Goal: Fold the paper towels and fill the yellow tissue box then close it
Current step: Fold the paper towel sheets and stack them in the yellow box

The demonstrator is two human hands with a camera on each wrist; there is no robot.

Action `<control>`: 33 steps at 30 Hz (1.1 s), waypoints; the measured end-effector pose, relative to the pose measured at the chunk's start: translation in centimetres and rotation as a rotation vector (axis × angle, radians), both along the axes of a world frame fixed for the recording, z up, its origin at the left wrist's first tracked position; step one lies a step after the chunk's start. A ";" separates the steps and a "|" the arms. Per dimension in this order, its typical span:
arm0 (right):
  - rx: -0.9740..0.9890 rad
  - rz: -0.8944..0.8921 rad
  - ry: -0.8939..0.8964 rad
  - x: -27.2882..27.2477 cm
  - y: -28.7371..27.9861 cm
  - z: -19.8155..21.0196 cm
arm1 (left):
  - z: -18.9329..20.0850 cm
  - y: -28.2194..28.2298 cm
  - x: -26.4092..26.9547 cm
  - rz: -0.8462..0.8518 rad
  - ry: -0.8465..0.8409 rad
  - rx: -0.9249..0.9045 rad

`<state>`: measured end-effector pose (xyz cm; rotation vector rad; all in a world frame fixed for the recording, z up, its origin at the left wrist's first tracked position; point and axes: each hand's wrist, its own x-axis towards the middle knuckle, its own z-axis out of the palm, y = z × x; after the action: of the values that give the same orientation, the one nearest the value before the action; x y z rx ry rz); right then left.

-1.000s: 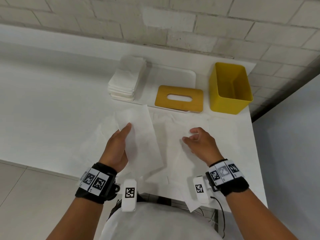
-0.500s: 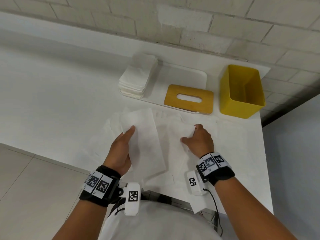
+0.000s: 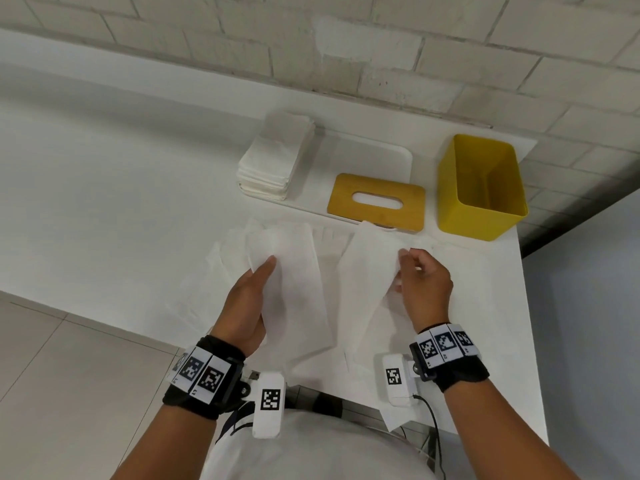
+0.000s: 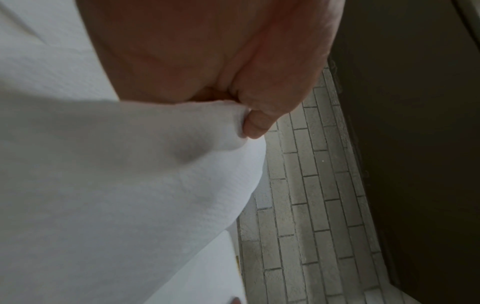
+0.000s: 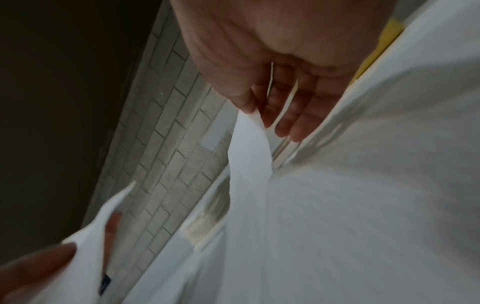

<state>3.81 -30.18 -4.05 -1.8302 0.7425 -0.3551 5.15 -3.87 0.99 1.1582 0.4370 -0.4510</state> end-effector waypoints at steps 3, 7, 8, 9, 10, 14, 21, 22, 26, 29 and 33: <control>0.047 0.037 -0.146 -0.4 -0.5 2.5 | 0.3 -0.1 0.5 -0.013 -0.012 0.012; 0.262 0.093 -0.311 -1.2 -0.6 8.1 | 1.2 -1.1 1.3 -0.046 -0.051 0.031; 0.289 0.127 -0.340 -1.6 -0.5 9.5 | 1.5 -1.4 1.4 -0.056 -0.063 0.030; 0.319 0.168 -0.371 -1.9 -0.2 10.8 | 1.9 -1.7 1.5 -0.067 -0.073 0.029; 0.369 0.214 -0.405 -2.2 0.2 12.2 | 2.2 -2.1 1.6 -0.082 -0.082 0.023; 0.307 0.299 -0.477 -2.8 3.0 14.2 | 3.9 -3.8 1.4 -0.164 -0.136 -0.052; 0.233 0.227 -0.445 -1.8 5.9 12.5 | 6.3 -6.2 0.0 -0.306 -0.176 -0.209; 0.252 0.212 -0.448 -1.8 5.9 12.5 | 6.3 -6.2 0.0 -0.299 -0.152 -0.235; 0.391 0.256 -0.482 -2.2 5.5 13.5 | 5.8 -6.0 0.3 -0.240 -0.098 -0.239; 0.535 0.351 -0.549 -2.5 5.5 14.5 | 5.4 -5.9 0.5 -0.243 -0.125 -0.272; 0.416 0.310 -0.466 -1.9 5.8 13.5 | 5.4 -6.0 0.2 -0.243 -0.168 -0.293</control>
<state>1.94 -24.34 9.48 -1.3662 0.1832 -0.3720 5.36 -9.88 6.35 0.9572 0.0785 -0.6018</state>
